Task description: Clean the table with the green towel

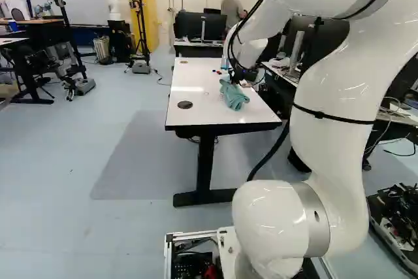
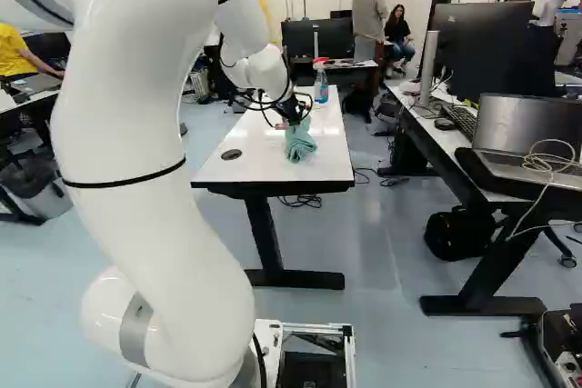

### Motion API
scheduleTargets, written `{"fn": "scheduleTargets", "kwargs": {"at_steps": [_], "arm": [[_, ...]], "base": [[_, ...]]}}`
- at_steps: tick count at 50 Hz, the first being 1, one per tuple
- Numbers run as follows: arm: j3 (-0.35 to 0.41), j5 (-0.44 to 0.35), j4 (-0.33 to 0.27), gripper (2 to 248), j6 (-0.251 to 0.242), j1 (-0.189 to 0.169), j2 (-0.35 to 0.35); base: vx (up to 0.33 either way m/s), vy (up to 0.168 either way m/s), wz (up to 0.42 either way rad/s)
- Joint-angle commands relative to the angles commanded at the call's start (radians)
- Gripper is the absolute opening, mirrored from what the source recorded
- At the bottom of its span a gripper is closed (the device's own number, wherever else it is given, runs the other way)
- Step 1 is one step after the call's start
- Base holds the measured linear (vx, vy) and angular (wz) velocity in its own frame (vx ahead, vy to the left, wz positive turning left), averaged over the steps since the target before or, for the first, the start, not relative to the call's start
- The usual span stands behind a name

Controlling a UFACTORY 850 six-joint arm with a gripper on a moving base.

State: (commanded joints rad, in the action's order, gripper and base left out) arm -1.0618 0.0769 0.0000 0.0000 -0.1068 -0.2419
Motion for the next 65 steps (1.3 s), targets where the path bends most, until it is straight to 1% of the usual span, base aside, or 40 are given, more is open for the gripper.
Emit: {"fn": "scheduleTargets", "kwargs": {"at_steps": [20, 33, 65], "arm": [[0.055, 0.0, 0.0, 22, 0.0, 0.046, 0.048], [0.063, 0.0, 0.0, 22, 0.0, 0.049, 0.055], [0.054, 0.0, 0.0, 22, 0.0, 0.049, -0.016]], "base": [[0.0, 0.0, 0.0], [0.0, 0.0, 0.0], [0.0, 0.0, 0.0]]}}
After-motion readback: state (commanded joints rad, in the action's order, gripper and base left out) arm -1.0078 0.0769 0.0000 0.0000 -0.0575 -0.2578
